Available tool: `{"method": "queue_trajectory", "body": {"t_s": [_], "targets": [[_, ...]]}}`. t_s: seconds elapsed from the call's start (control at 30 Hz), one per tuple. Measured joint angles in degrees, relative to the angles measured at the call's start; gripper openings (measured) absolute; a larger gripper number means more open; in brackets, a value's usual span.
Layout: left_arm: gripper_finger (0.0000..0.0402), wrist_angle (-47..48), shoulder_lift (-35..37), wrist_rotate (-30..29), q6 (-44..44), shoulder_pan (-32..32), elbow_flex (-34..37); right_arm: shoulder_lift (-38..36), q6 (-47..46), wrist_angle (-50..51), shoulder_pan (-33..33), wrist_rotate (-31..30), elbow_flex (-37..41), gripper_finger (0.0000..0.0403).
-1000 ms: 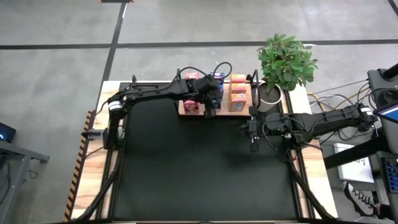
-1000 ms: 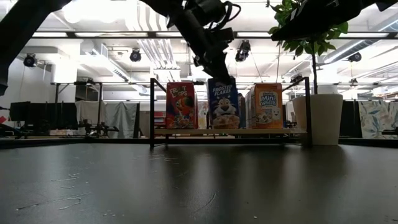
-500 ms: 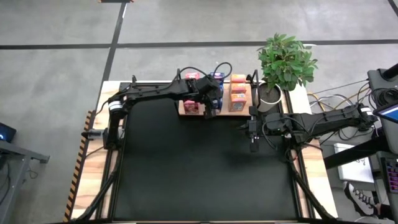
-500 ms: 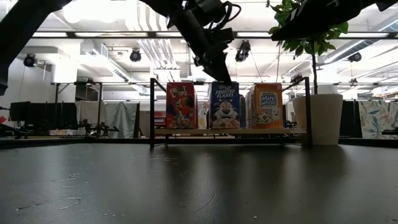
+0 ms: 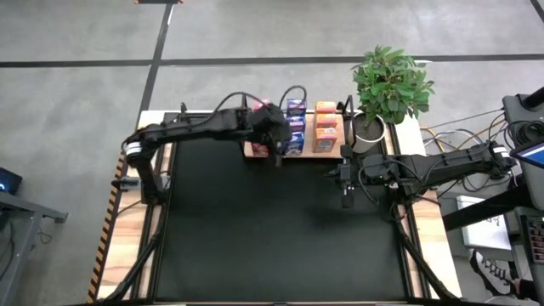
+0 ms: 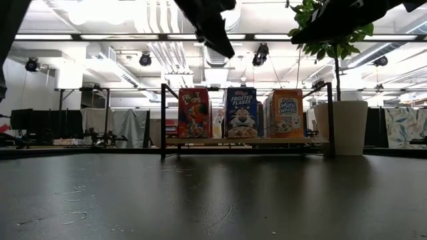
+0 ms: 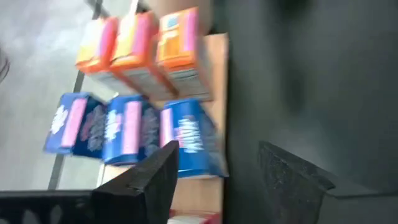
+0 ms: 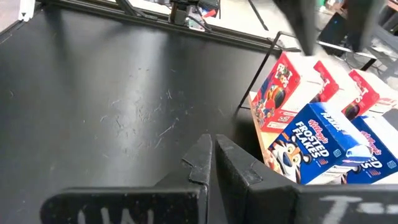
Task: Stack cereal on shelf
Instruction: Put the blue cereal box aligned with the other blue cereal boxes on the shelf
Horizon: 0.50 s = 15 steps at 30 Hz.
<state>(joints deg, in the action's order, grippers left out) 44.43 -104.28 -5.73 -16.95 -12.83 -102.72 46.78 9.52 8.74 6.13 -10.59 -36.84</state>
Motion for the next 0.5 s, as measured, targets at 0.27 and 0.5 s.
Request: {"method": "queue_trajectory", "body": {"t_s": [0.27,0.5], "targets": [[0.0107,-5.51,2.03,-9.35,-1.66,5.16,11.92,0.0,-0.83,-0.03,0.0,0.02,0.0,0.0013],[0.0031,-15.34,2.11,-11.25,-2.08,4.63,18.75,0.02,-0.98,-0.03,0.0,0.02,0.0,0.0013]]}}
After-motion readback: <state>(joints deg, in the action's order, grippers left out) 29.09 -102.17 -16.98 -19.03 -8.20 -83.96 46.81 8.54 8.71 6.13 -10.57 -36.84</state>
